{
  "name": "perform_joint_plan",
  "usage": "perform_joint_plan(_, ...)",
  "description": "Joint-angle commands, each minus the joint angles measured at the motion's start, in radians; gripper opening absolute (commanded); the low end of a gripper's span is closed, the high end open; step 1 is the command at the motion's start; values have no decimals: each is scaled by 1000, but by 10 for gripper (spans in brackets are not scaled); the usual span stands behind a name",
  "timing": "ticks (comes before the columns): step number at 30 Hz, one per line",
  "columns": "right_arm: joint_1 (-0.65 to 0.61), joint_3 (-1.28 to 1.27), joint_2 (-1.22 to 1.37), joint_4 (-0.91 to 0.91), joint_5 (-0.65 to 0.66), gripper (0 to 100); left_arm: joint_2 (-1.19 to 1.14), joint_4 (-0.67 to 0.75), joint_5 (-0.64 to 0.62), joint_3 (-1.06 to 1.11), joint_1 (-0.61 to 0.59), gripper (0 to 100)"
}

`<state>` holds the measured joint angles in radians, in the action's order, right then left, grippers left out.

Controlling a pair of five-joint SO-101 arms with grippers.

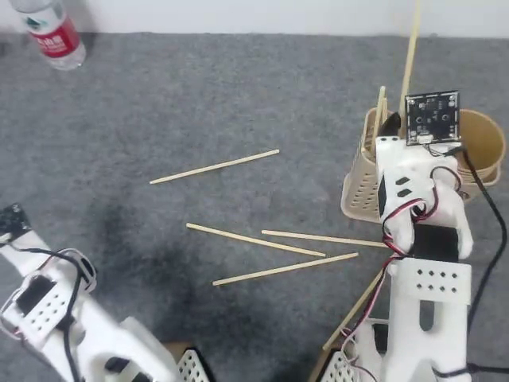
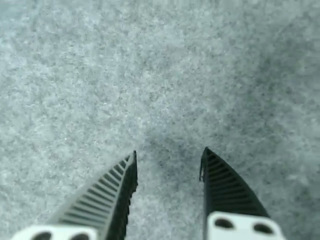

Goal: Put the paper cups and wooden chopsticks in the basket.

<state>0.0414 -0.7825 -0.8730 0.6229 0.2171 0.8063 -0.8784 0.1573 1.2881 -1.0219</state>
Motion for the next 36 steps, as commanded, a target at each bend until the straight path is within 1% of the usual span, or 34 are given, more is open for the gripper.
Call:
perform_joint_plan(1,-5,51,-31,91,75,323,14,17,-2,-4,11,196)
perform_joint_plan(4,-28,149,-31,225,110,260,14,17,-2,-4,11,196)
perform_joint_plan(7,-76,285,-31,397,120,198,14,17,-2,-4,8,196)
perform_joint_plan(9,-125,370,-22,519,172,165,14,17,-2,-4,8,196)
perform_joint_plan(12,-214,459,-21,705,284,131,14,17,-2,-4,6,196)
perform_joint_plan(16,-300,528,-19,938,442,121,14,17,-2,-4,6,196)
perform_joint_plan(17,-318,534,-19,995,499,121,14,17,-2,-4,6,196)
perform_joint_plan(20,-338,525,-2,1158,724,119,14,15,-2,-4,6,196)
perform_joint_plan(21,-335,506,12,1176,781,117,14,15,-2,-4,6,196)
perform_joint_plan(24,-274,404,59,1144,850,118,14,15,-2,-4,6,196)
perform_joint_plan(28,-188,278,150,1101,1022,118,14,15,-2,-4,5,196)
perform_joint_plan(32,-50,181,251,955,1115,120,14,17,0,-4,5,196)
perform_joint_plan(36,79,74,341,791,1243,123,14,17,0,-4,6,196)
